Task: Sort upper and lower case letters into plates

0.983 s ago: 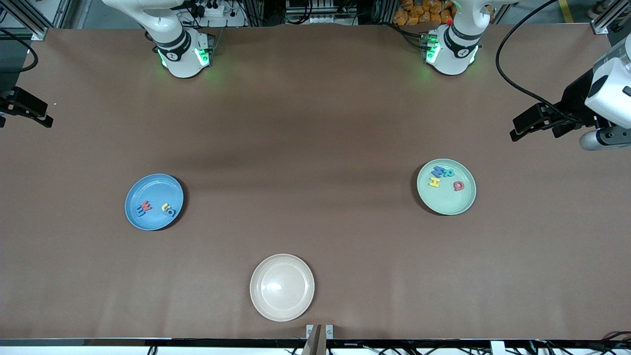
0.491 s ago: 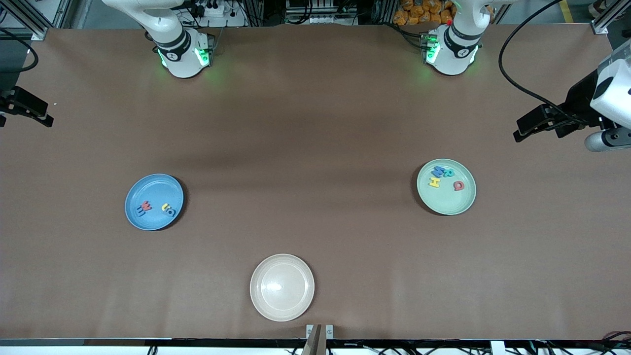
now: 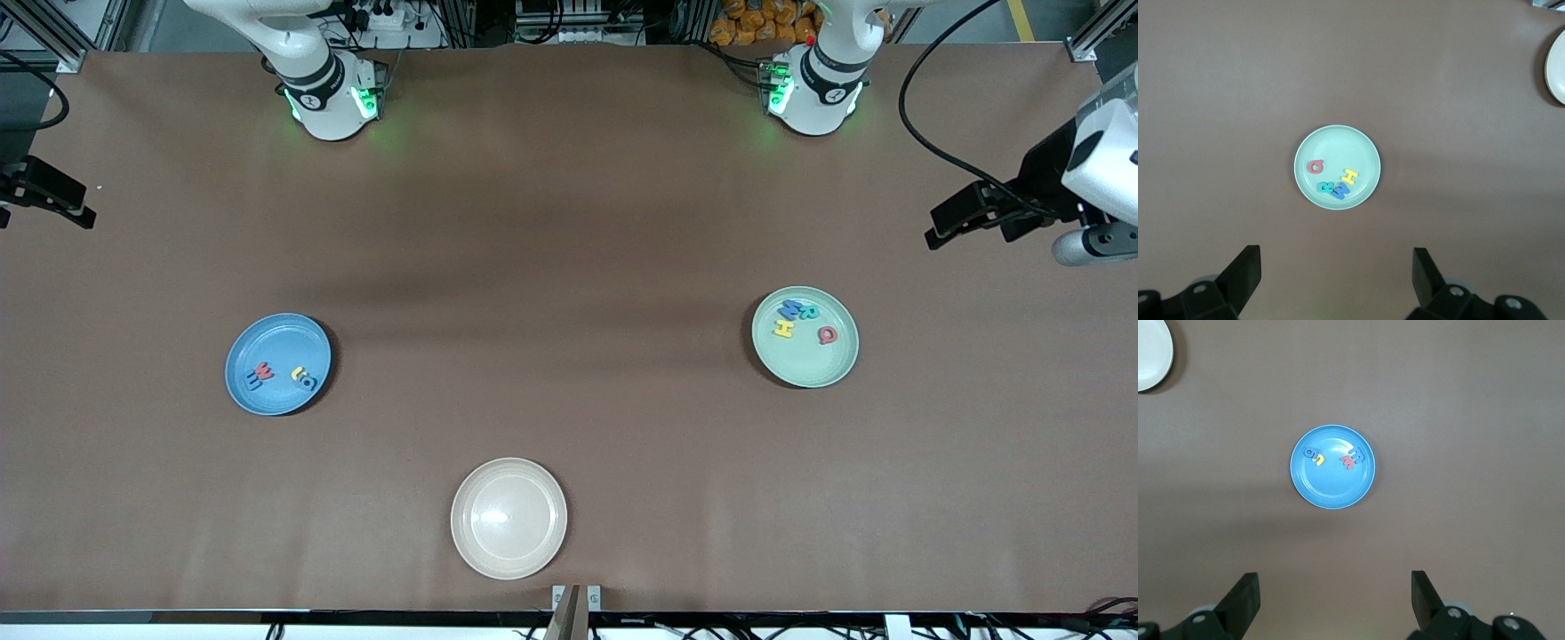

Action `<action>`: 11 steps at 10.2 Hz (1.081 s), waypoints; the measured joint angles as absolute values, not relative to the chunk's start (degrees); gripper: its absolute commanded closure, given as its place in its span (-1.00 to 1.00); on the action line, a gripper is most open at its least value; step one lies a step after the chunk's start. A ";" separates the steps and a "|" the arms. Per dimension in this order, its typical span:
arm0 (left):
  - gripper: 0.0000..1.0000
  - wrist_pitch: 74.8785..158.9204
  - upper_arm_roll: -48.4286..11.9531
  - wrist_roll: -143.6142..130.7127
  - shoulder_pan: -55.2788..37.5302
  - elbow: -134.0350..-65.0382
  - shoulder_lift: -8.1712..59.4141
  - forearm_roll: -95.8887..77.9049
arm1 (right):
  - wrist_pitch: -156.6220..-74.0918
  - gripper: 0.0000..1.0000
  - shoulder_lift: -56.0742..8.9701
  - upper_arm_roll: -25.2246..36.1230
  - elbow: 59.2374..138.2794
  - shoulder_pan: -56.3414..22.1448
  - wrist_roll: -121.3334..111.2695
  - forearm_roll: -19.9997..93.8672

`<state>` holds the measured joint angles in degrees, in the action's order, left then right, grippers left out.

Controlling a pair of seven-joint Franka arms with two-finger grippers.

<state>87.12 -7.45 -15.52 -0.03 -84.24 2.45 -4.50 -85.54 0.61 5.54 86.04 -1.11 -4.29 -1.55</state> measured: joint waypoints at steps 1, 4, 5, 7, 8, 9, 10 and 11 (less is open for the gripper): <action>-1.00 87.08 -7.49 -15.52 -0.19 -85.78 1.17 -4.50 | -85.50 -1.00 0.61 5.54 86.04 -1.11 -4.29 -1.56; -1.00 87.07 -7.54 -15.40 -0.22 -88.88 -1.36 -4.50 | -85.40 -1.00 0.60 5.54 86.04 -1.11 -4.29 -1.57; -1.00 87.07 -7.54 -15.39 -0.22 -89.15 -1.48 -4.50 | -85.39 -1.00 0.61 5.54 86.04 -1.11 -4.29 -1.57; -1.00 87.07 -7.54 -15.39 -0.22 -89.27 -1.48 -4.50 | -85.38 -1.00 0.61 5.54 86.04 -1.11 -4.29 -1.58; -1.00 87.07 -7.54 -15.38 -0.21 -89.31 -1.48 -4.50 | -85.38 -1.00 0.61 5.54 86.04 -1.11 -4.29 -1.58; -1.00 87.07 -7.51 -14.30 -0.20 -89.32 -1.48 -4.50 | -85.37 -1.00 0.61 5.54 86.04 -1.11 -4.29 -1.58; -1.00 87.07 -7.47 -11.43 -0.18 -89.33 -1.48 -3.59 | -85.37 -1.00 0.61 5.54 86.04 -1.11 -4.29 -1.58; -1.00 87.07 -7.41 -8.51 -0.12 -89.34 -1.48 -2.29 | -85.37 -1.00 0.61 5.53 86.04 -1.11 -4.29 -1.58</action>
